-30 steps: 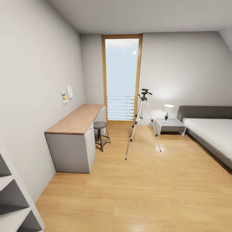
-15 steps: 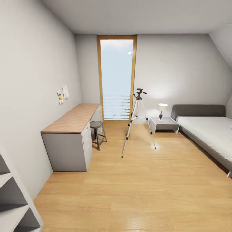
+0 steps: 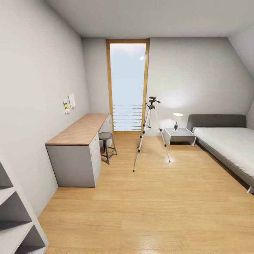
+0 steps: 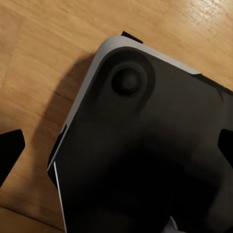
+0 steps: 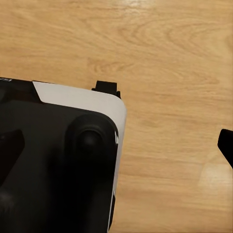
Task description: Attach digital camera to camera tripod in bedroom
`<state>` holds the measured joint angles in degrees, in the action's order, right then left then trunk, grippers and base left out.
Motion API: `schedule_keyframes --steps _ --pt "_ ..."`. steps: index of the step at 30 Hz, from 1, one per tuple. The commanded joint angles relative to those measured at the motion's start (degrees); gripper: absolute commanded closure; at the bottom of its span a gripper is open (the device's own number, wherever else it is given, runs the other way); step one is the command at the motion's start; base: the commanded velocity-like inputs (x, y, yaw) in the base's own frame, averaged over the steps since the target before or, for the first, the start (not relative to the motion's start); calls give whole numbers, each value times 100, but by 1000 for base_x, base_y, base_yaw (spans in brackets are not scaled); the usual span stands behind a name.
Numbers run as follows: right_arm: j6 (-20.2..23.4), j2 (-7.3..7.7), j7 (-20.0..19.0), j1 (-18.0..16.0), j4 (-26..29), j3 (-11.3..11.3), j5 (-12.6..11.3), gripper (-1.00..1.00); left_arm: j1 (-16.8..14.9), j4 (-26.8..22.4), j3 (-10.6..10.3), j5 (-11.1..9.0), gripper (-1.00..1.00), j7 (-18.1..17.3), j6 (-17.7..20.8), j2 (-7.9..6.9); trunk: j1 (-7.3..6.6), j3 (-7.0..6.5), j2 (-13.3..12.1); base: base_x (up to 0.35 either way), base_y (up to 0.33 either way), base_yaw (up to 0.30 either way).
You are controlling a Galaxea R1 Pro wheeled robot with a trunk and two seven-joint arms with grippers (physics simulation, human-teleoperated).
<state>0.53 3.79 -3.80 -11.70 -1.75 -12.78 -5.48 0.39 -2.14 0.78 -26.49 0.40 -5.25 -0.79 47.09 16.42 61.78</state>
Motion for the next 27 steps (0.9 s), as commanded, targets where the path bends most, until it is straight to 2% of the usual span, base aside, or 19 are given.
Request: schedule_keyframes --steps 1,15,20,24,27 --pt "6 2 -24 -7 -10 -48 -58 -100 4 -11 7 -13 -100 4 -4 0 0 5 4 -15 0 0" --pt "11 7 -21 -7 -10 -46 -55 -100 5 -18 9 -12 -100 0 -5 -13 0 5 4 -3 0 0" --pt "40 3 -46 -7 17 -107 35 -100 -1 -148 10 -1 -100 20 7 -45 0 5 4 0 0 0" --pt "38 1 -49 -6 127 -231 222 -100 -9 -803 19 -39 -100 77 168 -229 0 5 4 0 0 0" --pt "61 35 -55 15 389 -269 290 -100 -14 -1342 33 -64 -100 151 555 -420 0 5 4 0 0 0"
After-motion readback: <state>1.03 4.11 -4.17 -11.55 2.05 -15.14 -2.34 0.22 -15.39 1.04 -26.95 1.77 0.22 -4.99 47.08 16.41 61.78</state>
